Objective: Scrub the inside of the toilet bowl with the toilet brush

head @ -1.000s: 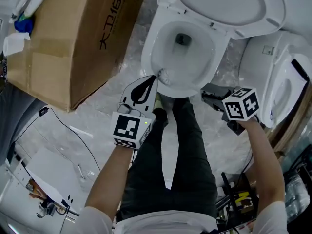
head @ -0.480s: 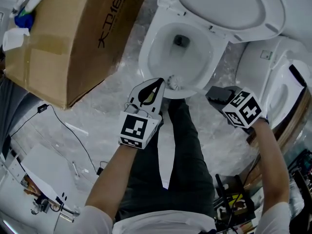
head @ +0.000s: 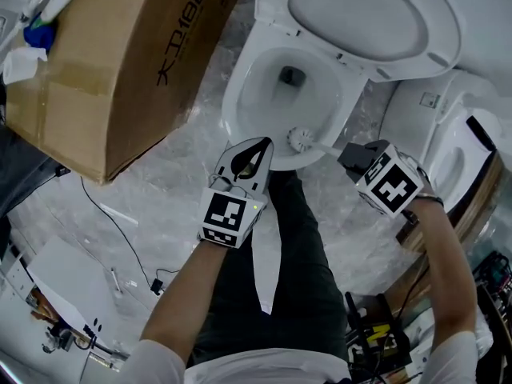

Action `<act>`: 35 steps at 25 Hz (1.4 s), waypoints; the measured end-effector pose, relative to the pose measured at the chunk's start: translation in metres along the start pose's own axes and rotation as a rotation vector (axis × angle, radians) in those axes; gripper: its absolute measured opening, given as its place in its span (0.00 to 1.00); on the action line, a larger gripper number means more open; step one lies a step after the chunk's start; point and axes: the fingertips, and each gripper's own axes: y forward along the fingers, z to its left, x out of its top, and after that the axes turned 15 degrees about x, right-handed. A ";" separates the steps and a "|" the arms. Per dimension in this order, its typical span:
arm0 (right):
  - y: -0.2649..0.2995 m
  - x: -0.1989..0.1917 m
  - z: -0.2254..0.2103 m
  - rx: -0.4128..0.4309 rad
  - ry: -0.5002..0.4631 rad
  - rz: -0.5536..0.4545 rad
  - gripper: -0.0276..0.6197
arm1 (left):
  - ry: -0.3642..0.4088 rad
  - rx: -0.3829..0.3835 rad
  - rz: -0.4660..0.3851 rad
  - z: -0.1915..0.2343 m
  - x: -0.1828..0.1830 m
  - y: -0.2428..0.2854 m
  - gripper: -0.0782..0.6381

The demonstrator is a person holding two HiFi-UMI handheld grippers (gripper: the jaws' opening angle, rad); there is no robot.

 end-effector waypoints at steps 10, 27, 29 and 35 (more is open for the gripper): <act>-0.011 0.015 -0.007 -0.193 -0.114 0.157 0.29 | 0.001 -0.009 -0.011 0.005 0.005 0.001 0.12; -0.009 0.041 -0.021 -0.472 -0.305 0.380 0.29 | 0.015 -0.041 -0.019 0.019 0.000 0.003 0.12; -0.012 0.044 -0.026 -0.509 -0.320 0.410 0.29 | 0.010 -0.039 -0.020 0.022 -0.002 0.002 0.12; -0.012 0.053 -0.031 -0.530 -0.308 0.417 0.29 | -0.001 -0.024 -0.023 0.035 -0.002 0.002 0.12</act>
